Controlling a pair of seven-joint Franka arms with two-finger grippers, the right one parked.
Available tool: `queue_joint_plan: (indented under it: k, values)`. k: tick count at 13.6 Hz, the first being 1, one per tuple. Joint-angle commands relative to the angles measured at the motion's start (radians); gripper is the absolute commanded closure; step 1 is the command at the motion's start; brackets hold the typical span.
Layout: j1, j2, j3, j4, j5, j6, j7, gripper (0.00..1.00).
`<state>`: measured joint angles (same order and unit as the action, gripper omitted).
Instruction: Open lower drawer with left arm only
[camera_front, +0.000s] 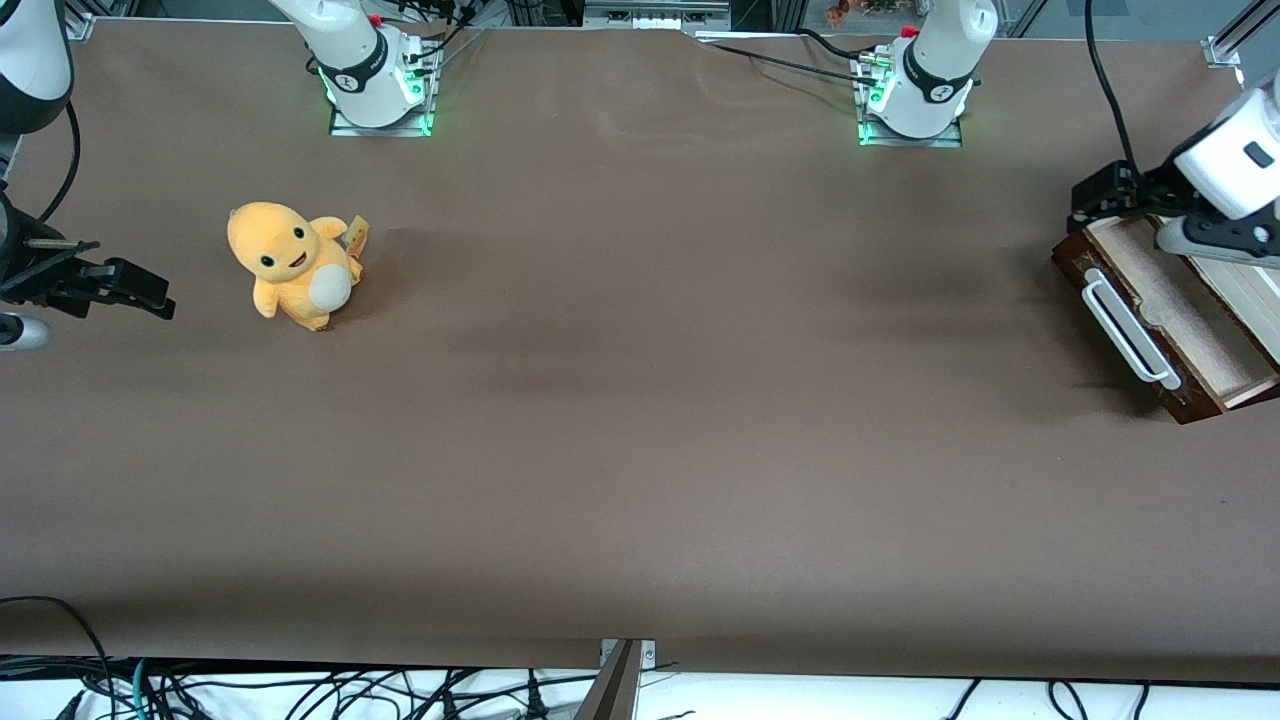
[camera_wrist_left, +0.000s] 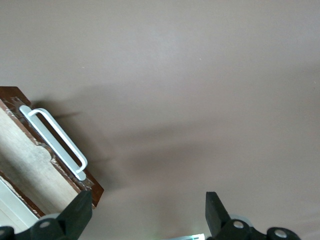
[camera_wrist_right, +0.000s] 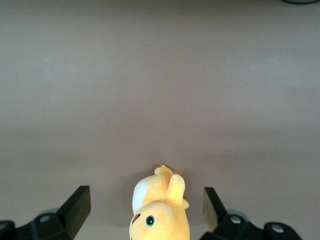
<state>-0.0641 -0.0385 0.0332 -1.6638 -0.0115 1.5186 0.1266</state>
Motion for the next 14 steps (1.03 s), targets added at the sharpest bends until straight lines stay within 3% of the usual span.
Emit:
queue_joint_plan:
  k: [1, 14]
  values:
    - [-0.005, -0.024, -0.007, -0.030, 0.027, 0.003, 0.002, 0.00]
    - [0.009, -0.011, -0.003, -0.025, 0.021, 0.037, 0.001, 0.00]
